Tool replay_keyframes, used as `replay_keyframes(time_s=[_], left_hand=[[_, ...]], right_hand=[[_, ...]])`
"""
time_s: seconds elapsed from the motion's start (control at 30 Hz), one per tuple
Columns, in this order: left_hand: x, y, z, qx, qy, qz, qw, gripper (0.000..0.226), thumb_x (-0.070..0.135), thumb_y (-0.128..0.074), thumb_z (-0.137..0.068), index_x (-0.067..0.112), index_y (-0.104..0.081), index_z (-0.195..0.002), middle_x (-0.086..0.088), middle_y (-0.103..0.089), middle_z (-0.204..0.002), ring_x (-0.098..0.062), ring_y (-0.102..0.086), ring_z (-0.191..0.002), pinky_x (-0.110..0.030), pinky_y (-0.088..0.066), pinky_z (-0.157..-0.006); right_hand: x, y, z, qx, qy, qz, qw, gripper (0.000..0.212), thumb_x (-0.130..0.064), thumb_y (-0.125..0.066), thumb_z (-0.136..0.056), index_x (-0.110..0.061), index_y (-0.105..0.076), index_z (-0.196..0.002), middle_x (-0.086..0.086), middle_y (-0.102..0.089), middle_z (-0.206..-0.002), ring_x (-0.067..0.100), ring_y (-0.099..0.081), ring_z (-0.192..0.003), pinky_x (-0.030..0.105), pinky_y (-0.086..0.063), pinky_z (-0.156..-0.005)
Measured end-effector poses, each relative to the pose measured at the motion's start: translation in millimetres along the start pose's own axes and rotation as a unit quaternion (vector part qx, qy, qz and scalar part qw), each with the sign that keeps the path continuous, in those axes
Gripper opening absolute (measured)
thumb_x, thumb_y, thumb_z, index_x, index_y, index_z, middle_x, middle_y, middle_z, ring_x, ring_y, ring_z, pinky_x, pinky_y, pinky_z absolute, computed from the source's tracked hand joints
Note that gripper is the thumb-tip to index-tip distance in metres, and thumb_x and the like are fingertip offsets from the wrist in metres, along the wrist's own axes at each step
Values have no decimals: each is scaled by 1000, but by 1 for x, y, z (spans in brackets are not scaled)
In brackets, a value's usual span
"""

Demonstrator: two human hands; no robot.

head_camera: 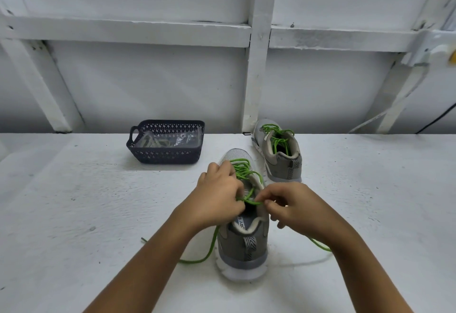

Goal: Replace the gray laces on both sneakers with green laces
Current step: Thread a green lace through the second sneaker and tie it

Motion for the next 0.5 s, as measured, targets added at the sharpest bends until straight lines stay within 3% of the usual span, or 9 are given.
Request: replay_keyframes(time_s=[0.07, 0.13, 0.2, 0.27, 0.5], left_hand=[[-6, 3, 0, -20, 21, 120, 992, 3, 26, -60, -86, 27, -63, -86, 4, -40, -110, -15, -31, -113, -26, -30, -96], [-10, 6, 1, -33, 28, 198, 979, 12, 26, -64, -84, 32, -61, -75, 4, -46, -110, -12, -37, -110, -22, -32, -90], [-14, 10, 2, -23, 24, 238, 971, 15, 27, -69, -83, 33, -63, -71, 3, -51, -105, -10, -47, -101, -21, -37, -80], [-14, 12, 2, -4, 13, 251, 968, 13, 28, -69, -83, 31, -64, -71, 1, -55, -99, -10, -52, -94, -21, -39, -74], [-22, 9, 5, 159, -4, 206, 966, 6, 30, -60, -87, 26, -63, -84, 9, -53, -93, -15, -50, -97, -37, -40, -89]], right_hand=[[-2, -1, 0, 13, 1, 9, 1000, 20, -12, -57, -87, -27, -71, -88, -16, -61, -61, 7, -57, -52, 27, -53, -57], [-7, -3, -2, 39, 24, 60, 997, 15, -17, -61, -88, -22, -73, -96, -11, -64, -78, 1, -51, -57, 12, -41, -56], [-15, -5, -5, 73, 53, 120, 989, 16, -22, -62, -87, -21, -73, -99, -3, -66, -90, 5, -53, -71, 18, -39, -64], [-23, -8, -7, 109, 76, 156, 979, 16, -25, -61, -88, -21, -73, -97, -1, -63, -87, 16, -56, -83, 29, -38, -66], [-28, -11, -16, 189, 121, 161, 961, 12, -26, -68, -81, -14, -68, -80, 3, -61, -77, 27, -56, -80, 36, -45, -63]])
Point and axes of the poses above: each hand's wrist, its own z-axis away from the middle knuckle, its own y-axis out of the back of the hand, x = y × z, the point moved 6 cm from there along -z, towards the middle knuckle
